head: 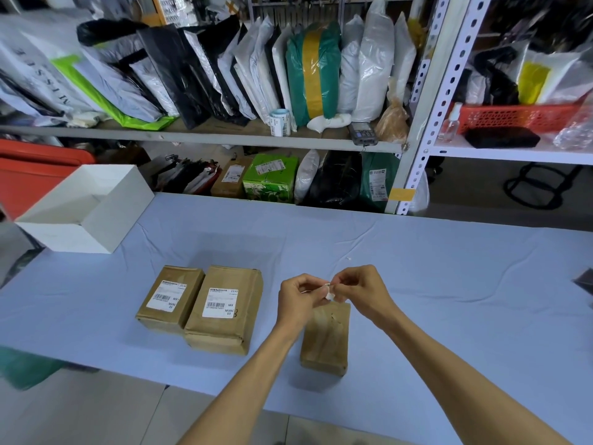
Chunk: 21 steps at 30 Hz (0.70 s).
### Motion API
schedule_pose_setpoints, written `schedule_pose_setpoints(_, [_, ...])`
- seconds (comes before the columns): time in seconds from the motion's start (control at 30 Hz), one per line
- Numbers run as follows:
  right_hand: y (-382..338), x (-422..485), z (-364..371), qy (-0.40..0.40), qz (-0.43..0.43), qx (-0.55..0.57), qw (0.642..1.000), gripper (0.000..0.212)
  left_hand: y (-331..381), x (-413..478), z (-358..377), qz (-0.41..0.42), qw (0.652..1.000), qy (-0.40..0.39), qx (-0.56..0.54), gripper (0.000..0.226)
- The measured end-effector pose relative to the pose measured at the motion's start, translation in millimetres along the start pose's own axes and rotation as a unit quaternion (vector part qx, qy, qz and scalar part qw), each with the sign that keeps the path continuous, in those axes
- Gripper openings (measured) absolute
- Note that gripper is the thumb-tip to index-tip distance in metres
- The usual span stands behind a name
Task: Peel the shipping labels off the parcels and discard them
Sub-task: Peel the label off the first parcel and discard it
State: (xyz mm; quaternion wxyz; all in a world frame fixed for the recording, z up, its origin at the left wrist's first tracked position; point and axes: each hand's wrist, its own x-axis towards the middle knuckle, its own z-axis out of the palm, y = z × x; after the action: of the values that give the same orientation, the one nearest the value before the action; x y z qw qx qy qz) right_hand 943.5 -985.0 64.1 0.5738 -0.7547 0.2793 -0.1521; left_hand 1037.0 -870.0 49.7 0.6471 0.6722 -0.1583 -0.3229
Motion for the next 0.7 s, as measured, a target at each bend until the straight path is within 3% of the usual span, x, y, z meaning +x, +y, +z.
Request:
schedule_pose_setpoints(0.1, [-1.0, 1.8, 0.2, 0.013, 0.013, 0.084, 0.996, 0.008, 2.6, 3.8, 2.5, 0.018, 0.999, 0.012, 0.041, 0.01])
schedule_pose_setpoints(0.23, [-2.1, 4.2, -2.1, 0.013, 0.015, 0.104, 0.994, 0.007, 5.6, 8.7, 4.9, 0.015, 0.998, 0.022, 0.065, 0.013])
schedule_pose_setpoints(0.37, [-6.7, -0.4, 5.8, -0.015, 0.005, 0.14, 0.99, 0.007, 6.1, 9.8, 1.8, 0.032, 0.991, 0.093, 0.091, 0.023])
schedule_pose_setpoints(0.53, [-13.9, 4.0, 5.8, 0.002, -0.034, 0.031, 0.999, 0.013, 9.1, 11.0, 0.6, 0.037, 0.99, 0.095, 0.099, 0.028])
schedule_pose_setpoints(0.63, [-17.7, 4.4, 8.0, 0.031, -0.054, 0.022, 0.998, 0.021, 14.0, 12.1, -0.7, 0.039, 0.993, 0.103, 0.042, 0.018])
schedule_pose_setpoints(0.7, [-17.6, 4.2, 9.5, 0.022, -0.07, 0.015, 0.997, 0.015, 16.5, 12.0, -3.6, 0.017, 0.995, 0.093, 0.009, 0.02])
